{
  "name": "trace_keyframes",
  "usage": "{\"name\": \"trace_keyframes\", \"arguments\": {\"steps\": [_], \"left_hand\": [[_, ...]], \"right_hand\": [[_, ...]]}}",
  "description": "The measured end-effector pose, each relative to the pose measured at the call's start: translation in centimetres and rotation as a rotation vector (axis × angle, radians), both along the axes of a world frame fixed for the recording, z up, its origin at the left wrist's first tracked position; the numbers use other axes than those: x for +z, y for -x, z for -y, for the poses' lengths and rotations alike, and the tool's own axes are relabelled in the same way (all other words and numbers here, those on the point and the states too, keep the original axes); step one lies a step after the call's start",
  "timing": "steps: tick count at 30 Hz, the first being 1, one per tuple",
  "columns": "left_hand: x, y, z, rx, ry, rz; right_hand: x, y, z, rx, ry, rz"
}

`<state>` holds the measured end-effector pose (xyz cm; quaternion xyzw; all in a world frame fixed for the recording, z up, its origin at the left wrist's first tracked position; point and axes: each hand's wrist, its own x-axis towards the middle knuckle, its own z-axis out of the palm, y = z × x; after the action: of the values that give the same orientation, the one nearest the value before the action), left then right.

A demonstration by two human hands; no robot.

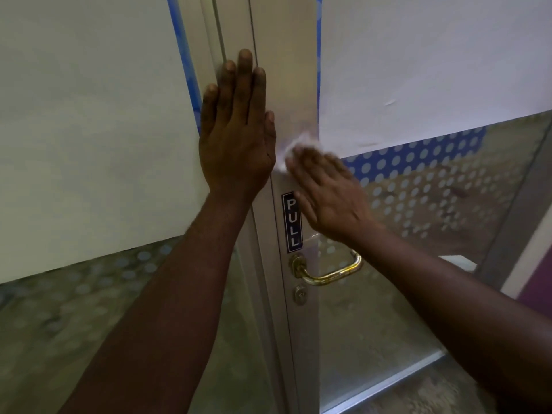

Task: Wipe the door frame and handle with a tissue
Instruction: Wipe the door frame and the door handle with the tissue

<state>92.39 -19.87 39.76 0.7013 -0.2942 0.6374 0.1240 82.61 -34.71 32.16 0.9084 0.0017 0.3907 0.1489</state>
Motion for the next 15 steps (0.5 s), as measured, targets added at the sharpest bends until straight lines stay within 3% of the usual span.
{"name": "trace_keyframes", "arguments": {"steps": [5, 11, 15], "left_hand": [[0.0, 0.0, 0.2, 0.025, 0.012, 0.008], [-0.4, -0.1, 0.7, 0.121, 0.030, 0.008], [-0.7, 0.3, 0.9, 0.163, 0.038, -0.033]], "right_hand": [[2.2, -2.0, 0.6, 0.022, -0.031, 0.119], [-2.2, 0.0, 3.4, 0.094, 0.209, -0.139], [2.0, -1.0, 3.3, 0.071, 0.096, 0.060]]}}
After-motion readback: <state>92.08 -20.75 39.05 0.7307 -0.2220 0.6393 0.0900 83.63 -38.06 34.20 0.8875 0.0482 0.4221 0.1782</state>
